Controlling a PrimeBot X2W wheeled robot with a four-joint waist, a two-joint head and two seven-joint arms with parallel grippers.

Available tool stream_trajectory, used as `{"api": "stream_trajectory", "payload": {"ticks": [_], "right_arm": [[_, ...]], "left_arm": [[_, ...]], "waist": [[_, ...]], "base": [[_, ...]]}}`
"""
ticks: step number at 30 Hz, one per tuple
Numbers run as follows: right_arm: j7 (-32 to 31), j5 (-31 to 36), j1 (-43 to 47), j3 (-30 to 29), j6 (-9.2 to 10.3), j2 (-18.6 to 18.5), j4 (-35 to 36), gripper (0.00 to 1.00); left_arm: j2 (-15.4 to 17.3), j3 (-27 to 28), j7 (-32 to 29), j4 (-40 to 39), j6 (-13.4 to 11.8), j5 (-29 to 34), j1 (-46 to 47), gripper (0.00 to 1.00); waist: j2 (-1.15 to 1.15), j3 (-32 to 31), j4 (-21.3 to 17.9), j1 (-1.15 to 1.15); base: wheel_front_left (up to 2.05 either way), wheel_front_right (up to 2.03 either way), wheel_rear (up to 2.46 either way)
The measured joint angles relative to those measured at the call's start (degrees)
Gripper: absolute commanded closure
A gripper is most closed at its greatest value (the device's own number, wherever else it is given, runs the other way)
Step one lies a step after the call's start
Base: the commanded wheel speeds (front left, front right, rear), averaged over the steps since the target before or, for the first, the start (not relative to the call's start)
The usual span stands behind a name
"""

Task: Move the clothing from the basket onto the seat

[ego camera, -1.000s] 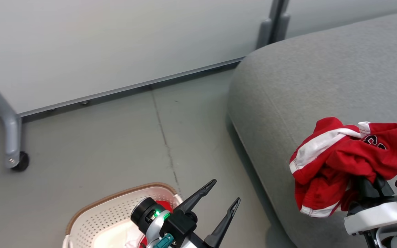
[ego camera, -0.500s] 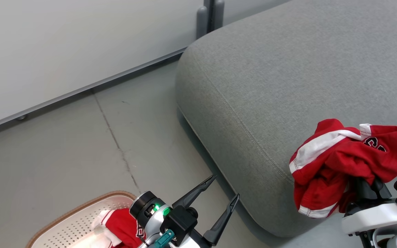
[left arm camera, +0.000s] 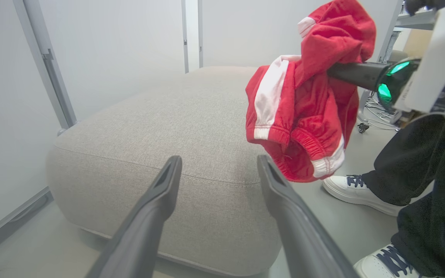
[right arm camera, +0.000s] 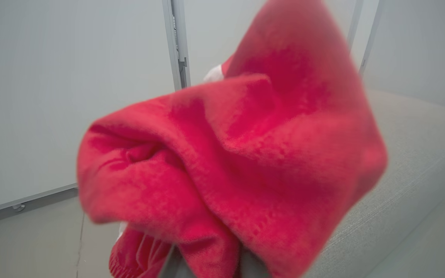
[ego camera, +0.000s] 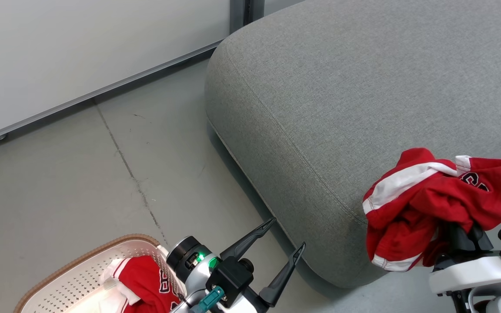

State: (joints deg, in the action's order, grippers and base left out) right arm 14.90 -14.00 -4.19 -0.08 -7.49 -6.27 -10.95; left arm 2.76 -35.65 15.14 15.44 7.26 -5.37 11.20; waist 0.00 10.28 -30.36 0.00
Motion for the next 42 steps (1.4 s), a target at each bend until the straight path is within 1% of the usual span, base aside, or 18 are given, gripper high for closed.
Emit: {"api": "stream_trajectory", "payload": {"ticks": [3,5,11,15,19,24,29,34,37,40,42], "right_arm": [[0.0,-0.2,-0.3,-1.2,0.00,0.4,0.6,1.00],[0.0,-0.4,-1.0,-3.3,0.00,1.0,0.7,1.00],[0.0,1.1,-6.9,-4.6,0.00,0.5,1.8,1.00],[0.0,0.8,-12.4,-5.6,0.00,-2.7,2.3,1.00],[0.0,-0.5,-18.7,-9.3,0.00,-5.5,2.8,1.00],[0.0,-2.0,-26.3,-14.1,0.00,-8.8,1.9,1.00],[0.0,-2.8,-32.9,-18.3,0.00,-12.7,-2.0,1.00],[0.0,-2.1,-37.8,-21.8,0.00,-17.3,-8.6,1.00],[0.0,-2.1,-40.4,-22.8,0.00,-19.4,-13.1,1.00],[0.0,-1.4,-42.3,-22.1,0.00,-21.7,-18.2,1.00],[0.0,-1.5,-44.0,-21.8,0.00,-22.3,-21.3,1.00]], "left_arm": [[0.0,0.0,0.0,0.1,0.0,0.2,0.1,0.00],[0.0,0.1,0.0,0.1,0.0,0.3,0.1,0.00],[0.7,0.2,0.0,-0.3,0.2,1.1,1.6,0.00],[2.0,-1.0,0.0,-0.5,0.2,1.3,3.8,0.00],[3.6,-3.1,0.0,-0.7,0.2,1.7,6.6,0.00],[5.8,-5.1,0.0,-0.7,0.2,1.6,9.7,0.00],[7.2,-7.7,0.0,-1.3,0.2,1.6,13.5,0.00],[7.5,-9.0,0.0,-1.8,0.2,1.5,16.8,0.00],[7.5,-9.4,0.0,-2.1,0.2,1.5,18.4,0.00],[7.5,-9.8,0.0,-2.5,0.2,1.5,19.3,0.00],[7.6,-9.9,0.0,-2.8,0.2,1.6,19.9,0.00]], "waist": [[0.00,0.1,0.0,0.00],[0.00,0.2,0.0,0.00],[0.00,2.3,0.4,0.00],[0.00,4.6,1.5,0.00],[0.00,7.6,3.0,0.00],[0.00,12.1,5.0,0.00],[0.00,17.0,7.4,0.00],[0.00,21.7,10.3,0.00],[0.00,24.3,12.2,0.00],[0.00,26.6,13.9,0.00],[0.00,28.0,15.0,0.00]], "base": [[0.00,0.00,0.00],[0.00,0.00,0.00],[0.00,0.00,0.00],[0.00,0.00,0.00],[0.00,0.00,0.00],[0.00,0.00,0.00],[0.00,0.00,0.00],[0.00,0.00,0.00],[0.00,0.00,0.00],[0.00,0.00,0.00],[0.00,0.00,0.00]]}}
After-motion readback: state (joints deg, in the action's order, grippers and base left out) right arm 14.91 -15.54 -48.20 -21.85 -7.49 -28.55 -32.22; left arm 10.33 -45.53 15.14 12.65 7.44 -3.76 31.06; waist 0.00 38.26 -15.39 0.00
